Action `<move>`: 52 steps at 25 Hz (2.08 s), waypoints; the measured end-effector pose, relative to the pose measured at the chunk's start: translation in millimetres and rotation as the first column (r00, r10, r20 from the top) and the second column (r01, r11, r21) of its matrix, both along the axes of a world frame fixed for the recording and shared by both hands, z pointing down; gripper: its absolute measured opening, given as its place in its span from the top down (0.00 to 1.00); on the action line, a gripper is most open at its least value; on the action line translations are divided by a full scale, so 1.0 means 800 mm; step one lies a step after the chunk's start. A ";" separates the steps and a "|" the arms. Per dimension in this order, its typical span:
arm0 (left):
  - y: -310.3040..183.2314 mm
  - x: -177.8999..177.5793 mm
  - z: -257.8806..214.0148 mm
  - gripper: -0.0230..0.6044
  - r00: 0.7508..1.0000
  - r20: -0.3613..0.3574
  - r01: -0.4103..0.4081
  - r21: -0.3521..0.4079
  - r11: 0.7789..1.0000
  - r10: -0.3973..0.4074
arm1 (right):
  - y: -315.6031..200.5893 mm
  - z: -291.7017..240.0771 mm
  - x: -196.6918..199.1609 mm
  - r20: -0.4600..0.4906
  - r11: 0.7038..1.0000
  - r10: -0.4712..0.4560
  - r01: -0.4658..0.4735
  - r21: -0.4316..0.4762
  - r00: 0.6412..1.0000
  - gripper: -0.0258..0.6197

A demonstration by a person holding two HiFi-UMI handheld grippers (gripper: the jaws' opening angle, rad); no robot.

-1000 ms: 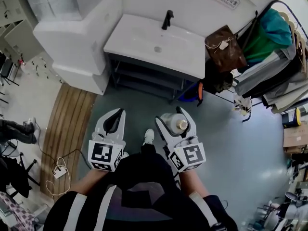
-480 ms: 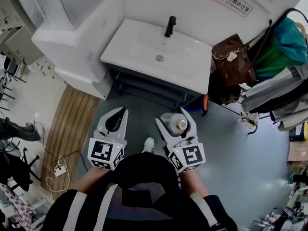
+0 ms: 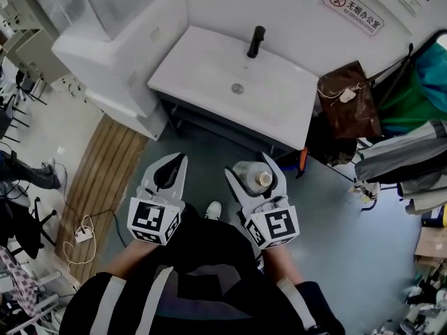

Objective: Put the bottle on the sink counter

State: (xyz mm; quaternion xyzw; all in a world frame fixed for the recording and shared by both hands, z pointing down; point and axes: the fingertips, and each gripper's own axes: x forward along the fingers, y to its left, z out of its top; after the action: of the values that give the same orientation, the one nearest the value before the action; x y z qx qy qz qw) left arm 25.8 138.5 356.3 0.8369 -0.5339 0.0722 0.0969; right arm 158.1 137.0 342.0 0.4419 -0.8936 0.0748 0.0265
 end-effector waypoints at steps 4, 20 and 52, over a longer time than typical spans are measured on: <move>-0.006 -0.001 0.002 0.97 1.000 0.020 0.020 -0.010 1.000 -0.020 | -0.010 0.005 0.002 0.017 1.000 -0.013 0.014 -0.017 1.000 0.43; -0.100 -0.020 0.022 0.97 1.000 -0.006 -0.030 -0.033 0.999 0.029 | -0.088 0.027 -0.029 -0.029 0.998 0.015 -0.017 -0.067 0.999 0.43; -0.290 -0.137 0.007 0.97 0.995 -0.037 -0.097 0.030 0.995 0.098 | -0.279 0.014 -0.136 -0.154 0.992 0.117 -0.122 -0.023 0.981 0.43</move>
State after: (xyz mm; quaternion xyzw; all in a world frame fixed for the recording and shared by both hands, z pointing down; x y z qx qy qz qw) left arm -83.8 -93.4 362.1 0.8644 -0.4915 0.0531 0.0915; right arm 49.7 -86.3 352.9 0.4988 -0.8594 0.0568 0.0971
